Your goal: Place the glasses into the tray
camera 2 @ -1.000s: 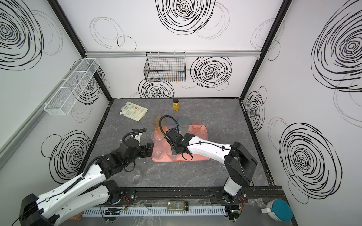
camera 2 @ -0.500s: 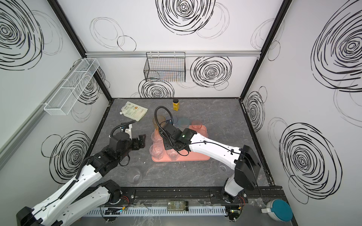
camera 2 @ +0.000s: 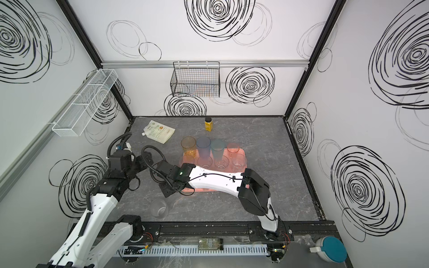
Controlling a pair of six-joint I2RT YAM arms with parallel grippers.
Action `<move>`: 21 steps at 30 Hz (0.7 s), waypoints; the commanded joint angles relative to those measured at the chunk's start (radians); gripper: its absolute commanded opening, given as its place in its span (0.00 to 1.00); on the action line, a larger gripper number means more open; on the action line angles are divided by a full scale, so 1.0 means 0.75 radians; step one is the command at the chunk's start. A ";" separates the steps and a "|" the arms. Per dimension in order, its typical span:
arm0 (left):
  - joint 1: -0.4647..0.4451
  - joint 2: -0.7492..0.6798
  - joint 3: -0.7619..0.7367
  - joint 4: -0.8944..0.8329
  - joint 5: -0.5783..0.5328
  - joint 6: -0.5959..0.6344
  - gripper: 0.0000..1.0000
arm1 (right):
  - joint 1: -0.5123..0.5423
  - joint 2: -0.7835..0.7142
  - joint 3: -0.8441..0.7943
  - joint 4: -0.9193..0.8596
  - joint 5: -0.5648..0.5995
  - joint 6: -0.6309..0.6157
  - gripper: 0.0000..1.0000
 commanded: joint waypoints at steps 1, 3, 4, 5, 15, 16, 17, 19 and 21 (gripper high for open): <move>0.011 -0.006 0.011 0.019 -0.016 -0.008 0.96 | 0.027 0.050 0.082 -0.049 -0.063 -0.044 0.52; 0.010 -0.006 0.009 0.021 -0.006 -0.006 0.96 | 0.040 0.089 0.118 -0.065 -0.076 -0.053 0.52; 0.010 -0.006 0.007 0.025 0.000 -0.008 0.96 | 0.047 0.105 0.132 -0.070 -0.080 -0.059 0.52; 0.010 -0.006 0.005 0.027 0.005 -0.008 0.96 | 0.052 0.119 0.140 -0.073 -0.084 -0.064 0.52; 0.006 -0.002 0.006 0.039 0.023 -0.006 0.96 | 0.054 0.173 0.114 -0.084 -0.046 -0.081 0.34; 0.006 -0.002 0.007 0.039 0.025 -0.006 0.96 | 0.053 0.173 0.116 -0.087 -0.032 -0.083 0.33; 0.006 0.000 0.010 0.042 0.026 -0.003 0.96 | 0.053 0.174 0.116 -0.091 -0.016 -0.083 0.31; 0.004 0.004 0.016 0.043 0.024 0.003 0.96 | 0.050 0.174 0.122 -0.104 0.007 -0.089 0.25; 0.004 0.009 0.023 0.046 0.022 0.006 0.96 | 0.046 0.166 0.122 -0.107 0.020 -0.091 0.21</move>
